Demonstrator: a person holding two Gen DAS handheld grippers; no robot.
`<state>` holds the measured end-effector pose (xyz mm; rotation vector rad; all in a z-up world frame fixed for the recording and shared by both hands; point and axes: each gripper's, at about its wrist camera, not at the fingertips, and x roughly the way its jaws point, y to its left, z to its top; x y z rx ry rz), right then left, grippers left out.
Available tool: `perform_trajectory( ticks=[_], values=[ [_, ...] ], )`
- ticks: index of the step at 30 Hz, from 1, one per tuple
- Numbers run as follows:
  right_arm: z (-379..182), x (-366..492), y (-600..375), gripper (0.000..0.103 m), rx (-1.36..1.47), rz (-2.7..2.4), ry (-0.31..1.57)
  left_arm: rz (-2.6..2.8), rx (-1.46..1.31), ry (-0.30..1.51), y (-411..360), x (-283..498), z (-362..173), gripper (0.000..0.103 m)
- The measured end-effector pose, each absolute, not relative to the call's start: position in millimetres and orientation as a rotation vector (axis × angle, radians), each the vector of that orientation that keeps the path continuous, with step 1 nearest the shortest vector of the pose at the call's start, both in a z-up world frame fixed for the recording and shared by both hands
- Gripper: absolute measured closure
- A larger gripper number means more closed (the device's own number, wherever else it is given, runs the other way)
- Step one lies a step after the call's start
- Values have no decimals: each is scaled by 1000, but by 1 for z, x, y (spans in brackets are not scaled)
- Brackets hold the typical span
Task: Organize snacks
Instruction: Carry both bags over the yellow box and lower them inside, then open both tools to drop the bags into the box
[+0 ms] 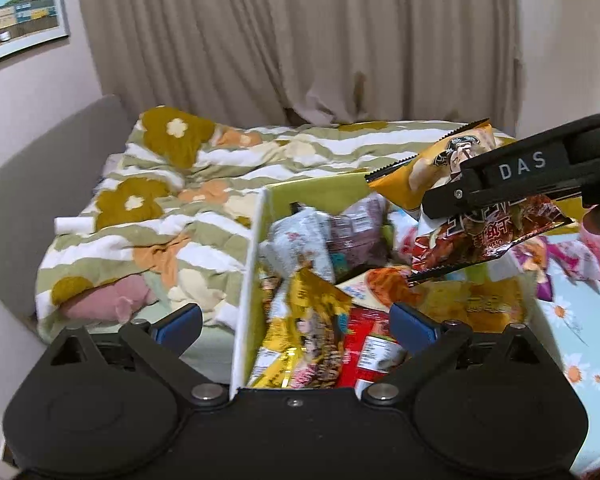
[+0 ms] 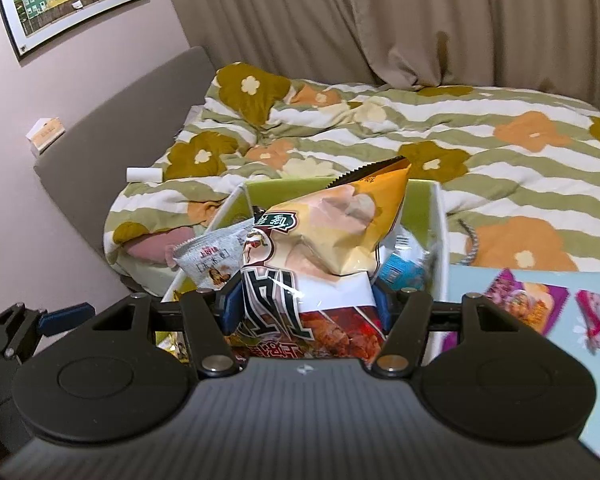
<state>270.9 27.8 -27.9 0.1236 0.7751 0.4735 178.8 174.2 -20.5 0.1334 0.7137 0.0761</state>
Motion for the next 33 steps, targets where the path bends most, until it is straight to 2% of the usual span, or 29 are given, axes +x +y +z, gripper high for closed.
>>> perform_trajectory(
  ticks=[3,6,19,33],
  values=[
    [-35,287,36,25,131,505,805,103,96,723,180,182,-22,2],
    [-44,298,41,0,173,526,804,117,107,719,183,182,-22,2],
    [-44,282,51,0,84,555,715,131,107,698,183,177,-21,2],
    [-6,244,21,0,133,488,663,48,136,637,172,155,6,2]
  ],
)
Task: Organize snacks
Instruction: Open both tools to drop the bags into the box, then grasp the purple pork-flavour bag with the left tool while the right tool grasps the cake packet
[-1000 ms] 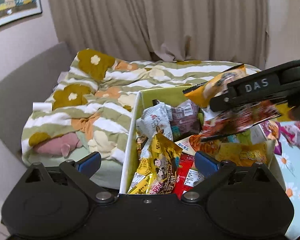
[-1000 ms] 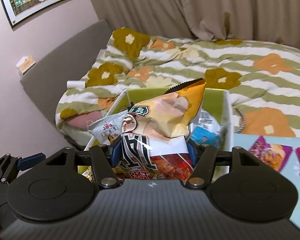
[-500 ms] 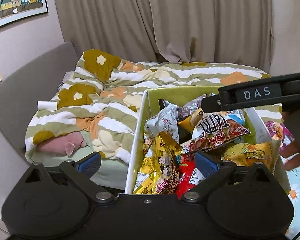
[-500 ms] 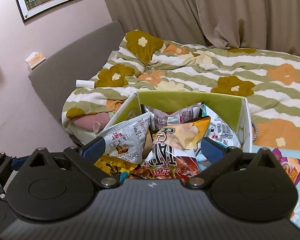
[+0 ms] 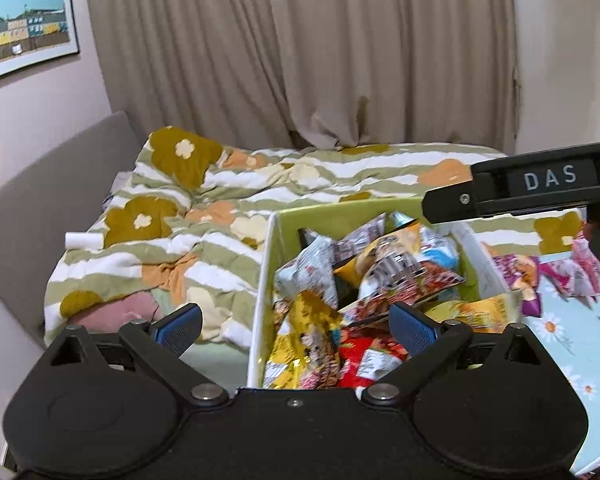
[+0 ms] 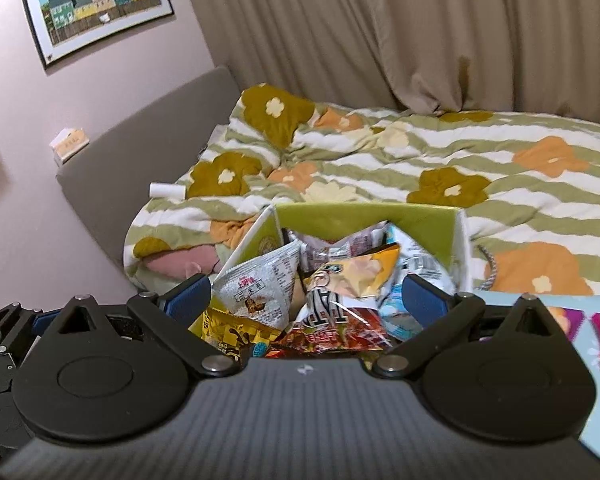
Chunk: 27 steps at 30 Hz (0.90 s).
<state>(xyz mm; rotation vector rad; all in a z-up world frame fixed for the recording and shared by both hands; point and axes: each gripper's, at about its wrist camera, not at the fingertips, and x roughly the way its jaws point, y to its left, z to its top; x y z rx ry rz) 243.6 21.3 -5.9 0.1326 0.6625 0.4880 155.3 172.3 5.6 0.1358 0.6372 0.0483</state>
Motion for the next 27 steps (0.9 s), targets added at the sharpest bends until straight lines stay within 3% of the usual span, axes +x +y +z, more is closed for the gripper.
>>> perform_trajectory(
  ticks=[14,27],
  values=[
    [28,179,-74,0,172,229,572,-191,190,552,102,150,30,2],
    [5,167,-200,0,167,17,602,-317,243,586,-11,182,11,2]
  ],
)
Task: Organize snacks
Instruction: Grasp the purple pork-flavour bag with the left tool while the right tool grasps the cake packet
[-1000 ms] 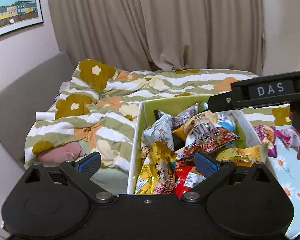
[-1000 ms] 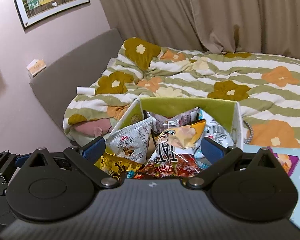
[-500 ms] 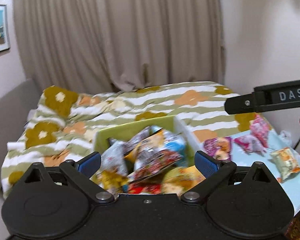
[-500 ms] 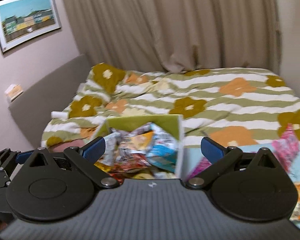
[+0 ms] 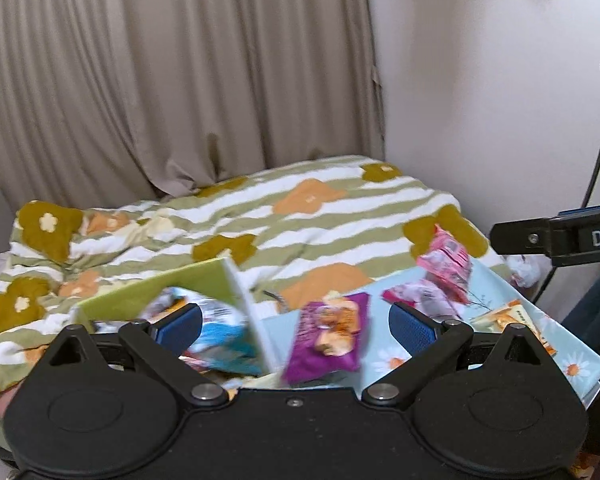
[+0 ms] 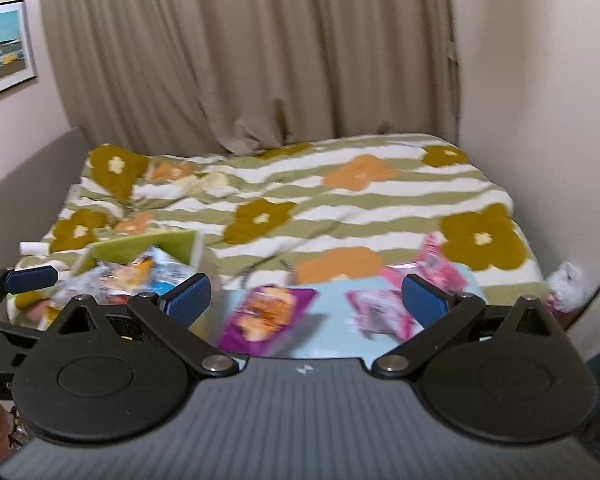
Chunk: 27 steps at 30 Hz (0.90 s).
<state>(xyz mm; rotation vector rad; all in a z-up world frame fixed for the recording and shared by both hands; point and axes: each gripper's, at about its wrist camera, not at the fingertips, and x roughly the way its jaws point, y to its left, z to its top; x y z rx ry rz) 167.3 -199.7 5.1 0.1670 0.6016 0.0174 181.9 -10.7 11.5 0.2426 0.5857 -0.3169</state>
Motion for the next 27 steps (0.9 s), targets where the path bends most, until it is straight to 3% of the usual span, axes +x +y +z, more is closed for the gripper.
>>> perform_trajectory(
  ticks=[11,27],
  values=[
    [-60,193,-290,0,214,-83,742,-266,376,708,-97,236,-47,2],
    [-164,224,-312,0,172,-99,895,-104,538,843,-130,309,-129,3]
  ],
)
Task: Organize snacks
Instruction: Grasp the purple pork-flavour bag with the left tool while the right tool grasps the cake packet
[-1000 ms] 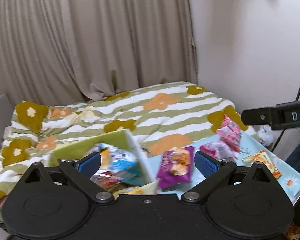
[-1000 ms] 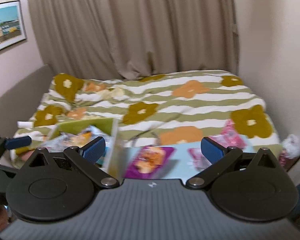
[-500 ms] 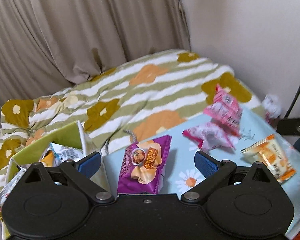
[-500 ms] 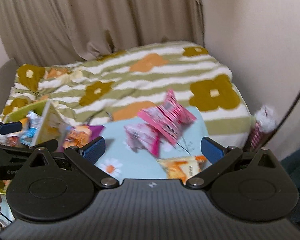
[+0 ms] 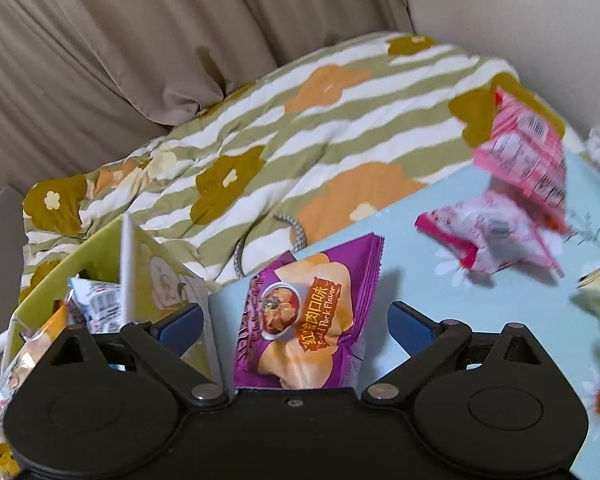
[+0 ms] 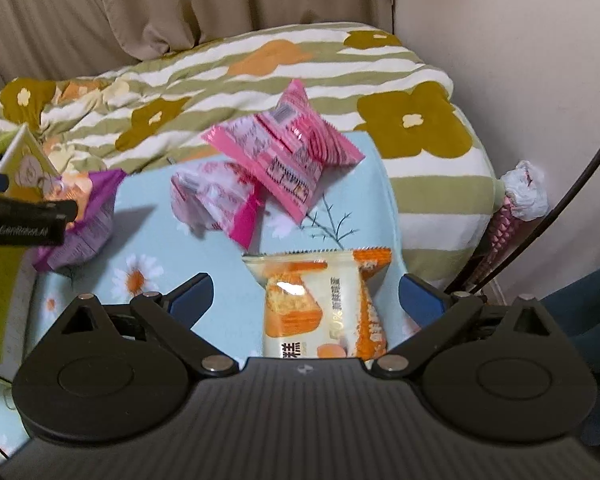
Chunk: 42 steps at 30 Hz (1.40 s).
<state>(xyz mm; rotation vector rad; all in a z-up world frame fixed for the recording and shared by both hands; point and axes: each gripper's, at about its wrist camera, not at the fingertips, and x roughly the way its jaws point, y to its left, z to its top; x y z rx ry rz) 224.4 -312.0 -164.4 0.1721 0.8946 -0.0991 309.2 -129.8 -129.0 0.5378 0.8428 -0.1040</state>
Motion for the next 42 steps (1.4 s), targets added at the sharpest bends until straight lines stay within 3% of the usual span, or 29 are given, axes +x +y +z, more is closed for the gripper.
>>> perform_trajectory(
  ticks=[9,11,12,16,30,42],
  values=[
    [-184,229,-310,0,170,-80,939,-79,610,904,-135,326,-163,5],
    [-185,229,-310,0,169,-80,945,-82,597,920,-133,327,-166,10],
    [-185,229,-311,0,174,-79,947,-84,588,927,-132,328,-167,20],
    [-186,230,-311,0,184,-79,954,-94,559,921,-128,328,-165,33],
    [-192,230,-312,0,163,-98,971,-140,475,916,-131,302,-144,34],
    [-196,232,-315,22,155,-97,981,-201,416,884,-135,264,-116,35]
  ],
)
